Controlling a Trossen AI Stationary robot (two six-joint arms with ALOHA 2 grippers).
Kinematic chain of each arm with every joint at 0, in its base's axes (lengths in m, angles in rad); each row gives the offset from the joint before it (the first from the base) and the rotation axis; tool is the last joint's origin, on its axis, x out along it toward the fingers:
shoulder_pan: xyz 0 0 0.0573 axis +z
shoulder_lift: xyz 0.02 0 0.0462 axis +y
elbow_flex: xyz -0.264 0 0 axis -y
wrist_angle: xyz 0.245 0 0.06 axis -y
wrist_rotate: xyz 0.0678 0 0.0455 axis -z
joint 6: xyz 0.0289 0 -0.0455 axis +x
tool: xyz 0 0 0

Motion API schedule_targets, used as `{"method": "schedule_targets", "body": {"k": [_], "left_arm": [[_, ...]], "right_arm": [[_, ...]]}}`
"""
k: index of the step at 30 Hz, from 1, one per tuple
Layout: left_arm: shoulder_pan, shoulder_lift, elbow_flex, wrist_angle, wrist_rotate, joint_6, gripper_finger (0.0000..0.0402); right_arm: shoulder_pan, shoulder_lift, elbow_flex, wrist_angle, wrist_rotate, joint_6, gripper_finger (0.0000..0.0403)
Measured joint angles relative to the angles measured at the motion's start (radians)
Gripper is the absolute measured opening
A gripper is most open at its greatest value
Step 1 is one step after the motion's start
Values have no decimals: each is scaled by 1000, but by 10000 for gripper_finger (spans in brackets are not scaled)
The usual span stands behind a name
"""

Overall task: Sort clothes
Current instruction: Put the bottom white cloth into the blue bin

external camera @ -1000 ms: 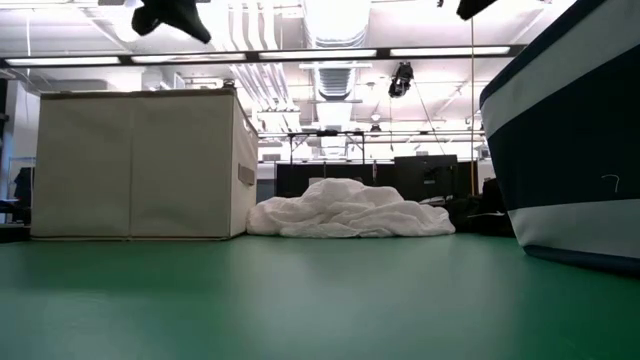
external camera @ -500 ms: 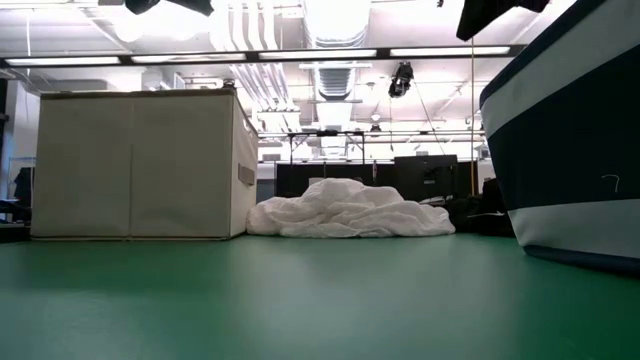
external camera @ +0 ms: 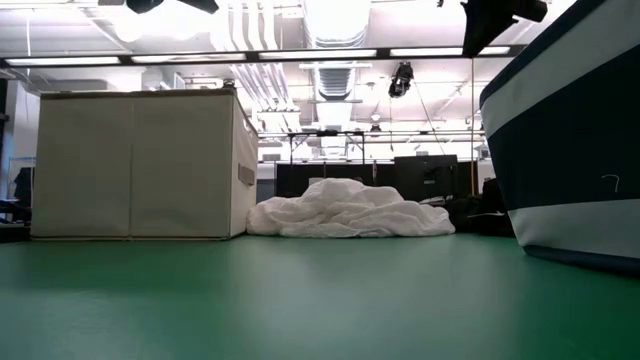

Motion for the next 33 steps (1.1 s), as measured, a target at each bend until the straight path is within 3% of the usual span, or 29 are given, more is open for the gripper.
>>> {"method": "schedule_targets", "body": {"k": [13,22,27,33], "left_arm": [[-24,6,9,1,1,-6,0],[-76,6,10,68,2,-18,0],[-120,-9,10,163,30,21,0],[-181,-13,71,196,39,26,0]], "right_arm": [[-64,0,-1,-4,-2,-35,34],[-137,41,-5,-92,-61,-59,34],[-172,80,-6,-238,-106,-29,34],[-190,88,-60,-238,-231,-57,34]]}}
